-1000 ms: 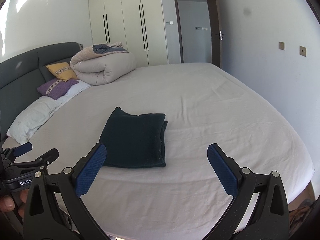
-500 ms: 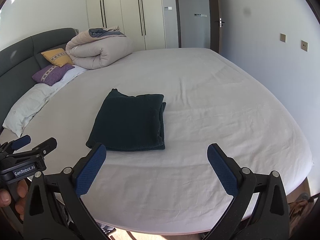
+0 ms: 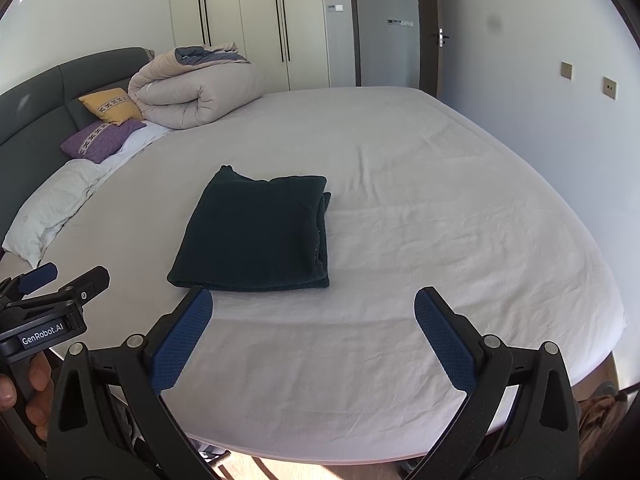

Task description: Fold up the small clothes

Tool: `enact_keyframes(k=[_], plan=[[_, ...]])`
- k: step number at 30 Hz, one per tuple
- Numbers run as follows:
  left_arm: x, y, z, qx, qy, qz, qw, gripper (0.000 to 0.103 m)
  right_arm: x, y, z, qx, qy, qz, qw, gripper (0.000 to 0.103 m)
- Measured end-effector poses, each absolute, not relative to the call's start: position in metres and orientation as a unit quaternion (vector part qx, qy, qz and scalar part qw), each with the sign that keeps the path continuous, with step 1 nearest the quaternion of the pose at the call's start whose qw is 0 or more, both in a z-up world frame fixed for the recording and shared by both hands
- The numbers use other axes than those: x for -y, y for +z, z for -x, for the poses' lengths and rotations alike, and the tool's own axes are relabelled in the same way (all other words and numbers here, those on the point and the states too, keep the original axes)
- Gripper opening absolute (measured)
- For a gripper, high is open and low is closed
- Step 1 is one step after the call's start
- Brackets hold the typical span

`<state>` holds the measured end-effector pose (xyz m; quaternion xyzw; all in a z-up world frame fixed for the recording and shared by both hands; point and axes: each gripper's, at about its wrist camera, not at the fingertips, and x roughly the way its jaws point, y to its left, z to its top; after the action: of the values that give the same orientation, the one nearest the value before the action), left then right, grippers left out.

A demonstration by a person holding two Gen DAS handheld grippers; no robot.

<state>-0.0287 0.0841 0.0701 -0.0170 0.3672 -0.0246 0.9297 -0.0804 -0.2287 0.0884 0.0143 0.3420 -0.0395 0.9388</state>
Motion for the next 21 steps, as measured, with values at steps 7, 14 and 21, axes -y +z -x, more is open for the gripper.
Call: enact_keyframes(k=[7, 14, 21], plan=[[-0.0832, 0.0698, 0.0295, -0.368, -0.024, 0.017, 0.929, 0.103, 0.2252, 0.0836, 0.0805, -0.344, -0.040, -0.015, 0.938, 0.103], [-0.0834, 0.0698, 0.0296, -0.368, -0.024, 0.018, 0.929, 0.103, 0.2233, 0.0814, 0.0790, -0.346, -0.040, -0.016, 0.937, 0.103], [-0.0832, 0.0698, 0.0299, -0.369, -0.024, 0.017, 0.929, 0.103, 0.2221, 0.0784, 0.0794, -0.348, -0.041, -0.017, 0.937, 0.103]])
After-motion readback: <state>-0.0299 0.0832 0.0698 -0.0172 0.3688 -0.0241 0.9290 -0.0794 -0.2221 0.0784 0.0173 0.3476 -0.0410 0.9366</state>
